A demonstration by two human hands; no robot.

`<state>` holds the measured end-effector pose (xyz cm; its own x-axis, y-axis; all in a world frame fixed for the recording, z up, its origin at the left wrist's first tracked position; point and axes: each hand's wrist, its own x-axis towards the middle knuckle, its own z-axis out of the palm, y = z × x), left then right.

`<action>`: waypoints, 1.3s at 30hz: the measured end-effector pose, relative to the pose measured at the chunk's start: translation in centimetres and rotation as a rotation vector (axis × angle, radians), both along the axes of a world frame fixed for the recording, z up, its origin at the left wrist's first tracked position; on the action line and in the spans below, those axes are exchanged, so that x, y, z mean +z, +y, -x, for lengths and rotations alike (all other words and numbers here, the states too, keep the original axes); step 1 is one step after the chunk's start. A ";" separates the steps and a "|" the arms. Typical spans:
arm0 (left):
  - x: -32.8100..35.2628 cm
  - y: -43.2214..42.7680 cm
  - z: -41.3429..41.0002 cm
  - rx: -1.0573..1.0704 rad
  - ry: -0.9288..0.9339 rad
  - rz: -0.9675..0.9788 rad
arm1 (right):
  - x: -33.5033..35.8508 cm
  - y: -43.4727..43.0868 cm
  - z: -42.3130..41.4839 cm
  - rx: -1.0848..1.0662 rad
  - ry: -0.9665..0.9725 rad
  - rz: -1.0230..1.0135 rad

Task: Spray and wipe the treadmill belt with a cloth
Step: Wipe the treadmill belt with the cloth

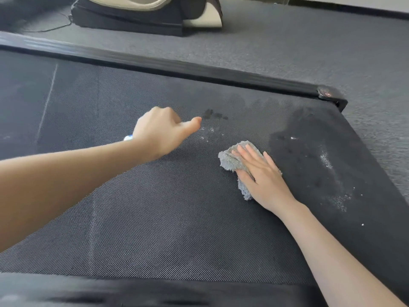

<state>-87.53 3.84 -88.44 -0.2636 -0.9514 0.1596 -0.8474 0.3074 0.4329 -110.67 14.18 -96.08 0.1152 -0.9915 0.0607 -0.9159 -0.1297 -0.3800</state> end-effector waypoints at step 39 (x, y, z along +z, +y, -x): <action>0.2 -2.1 -2.5 0.080 -0.047 -0.078 | 0.8 -28.8 0.7 0.011 0.181 -0.085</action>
<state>-85.02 1.71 -88.21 -0.1915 -0.9787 0.0732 -0.8876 0.2046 0.4126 -111.33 -14.58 -95.26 0.1272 -0.9908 -0.0459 -0.9689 -0.1142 -0.2193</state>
